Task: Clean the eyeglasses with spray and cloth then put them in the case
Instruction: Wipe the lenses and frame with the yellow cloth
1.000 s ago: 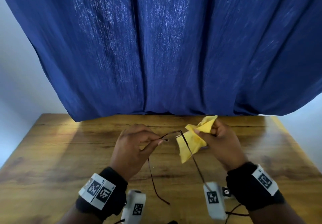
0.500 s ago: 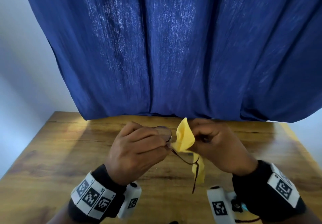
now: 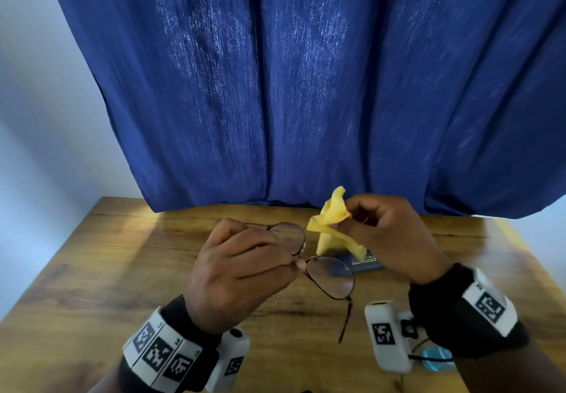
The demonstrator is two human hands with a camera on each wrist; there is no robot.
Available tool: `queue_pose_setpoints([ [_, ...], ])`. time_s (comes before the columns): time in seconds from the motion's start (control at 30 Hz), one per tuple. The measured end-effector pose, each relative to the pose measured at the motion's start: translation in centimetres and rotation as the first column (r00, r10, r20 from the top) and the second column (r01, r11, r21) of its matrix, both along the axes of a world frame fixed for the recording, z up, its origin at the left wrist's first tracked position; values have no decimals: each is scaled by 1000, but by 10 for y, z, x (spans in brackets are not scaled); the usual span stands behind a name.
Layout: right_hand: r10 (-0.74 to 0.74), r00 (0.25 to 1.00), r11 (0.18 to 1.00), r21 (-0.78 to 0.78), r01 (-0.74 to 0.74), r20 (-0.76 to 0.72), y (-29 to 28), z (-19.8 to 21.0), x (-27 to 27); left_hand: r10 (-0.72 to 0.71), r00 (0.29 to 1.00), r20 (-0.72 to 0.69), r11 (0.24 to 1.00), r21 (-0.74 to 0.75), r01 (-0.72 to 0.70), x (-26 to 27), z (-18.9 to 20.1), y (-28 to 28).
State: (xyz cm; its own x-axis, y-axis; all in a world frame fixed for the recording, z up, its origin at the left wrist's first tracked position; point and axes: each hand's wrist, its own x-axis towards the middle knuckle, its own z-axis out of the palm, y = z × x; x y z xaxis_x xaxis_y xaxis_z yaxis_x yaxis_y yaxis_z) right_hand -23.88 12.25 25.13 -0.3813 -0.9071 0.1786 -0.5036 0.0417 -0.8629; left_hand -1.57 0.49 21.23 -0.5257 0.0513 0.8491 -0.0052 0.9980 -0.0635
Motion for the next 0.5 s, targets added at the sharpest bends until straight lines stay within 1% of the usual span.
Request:
queue_pose_setpoints([
  [0.03,65,997,997,-54,-63,40,0,3,0,-13,1000,-1,1000,17,13,0,0,0],
  [0.1,251,965,963,-119,-242,69,-1,9,5,-33,999,11,999,33,32,-1,-1,-1],
  [0.13,345,937,935,-108,-337,62,-4,8,10,-38,999,18,999,27,38,-2,-2,-1],
  [0.17,399,916,915,-76,-396,35,-7,6,14,-44,999,20,999,16,44,-3,-3,0],
  [0.2,402,916,915,-41,-401,2,-13,3,15,-53,998,20,999,5,53,-4,-4,1],
  [0.3,257,965,966,-15,-258,-50,-23,-1,14,-60,998,0,998,-11,60,-4,-6,3],
  [0.33,267,963,963,-20,-268,-28,-23,-2,13,-57,998,-7,998,-16,57,-4,-8,3],
  [0.4,410,910,912,-24,-410,58,-21,-2,14,-45,999,-16,999,-26,45,-4,-11,2],
  [0.43,457,886,889,-26,-457,79,-21,-2,16,-39,999,-19,999,-25,39,-3,-12,0],
  [0.47,447,891,894,-13,-448,74,-22,-3,15,-38,999,-23,999,-25,37,-2,-13,-1],
  [0.5,395,917,918,5,-396,47,-24,-4,14,-37,999,-28,999,-23,36,0,-14,-2],
])
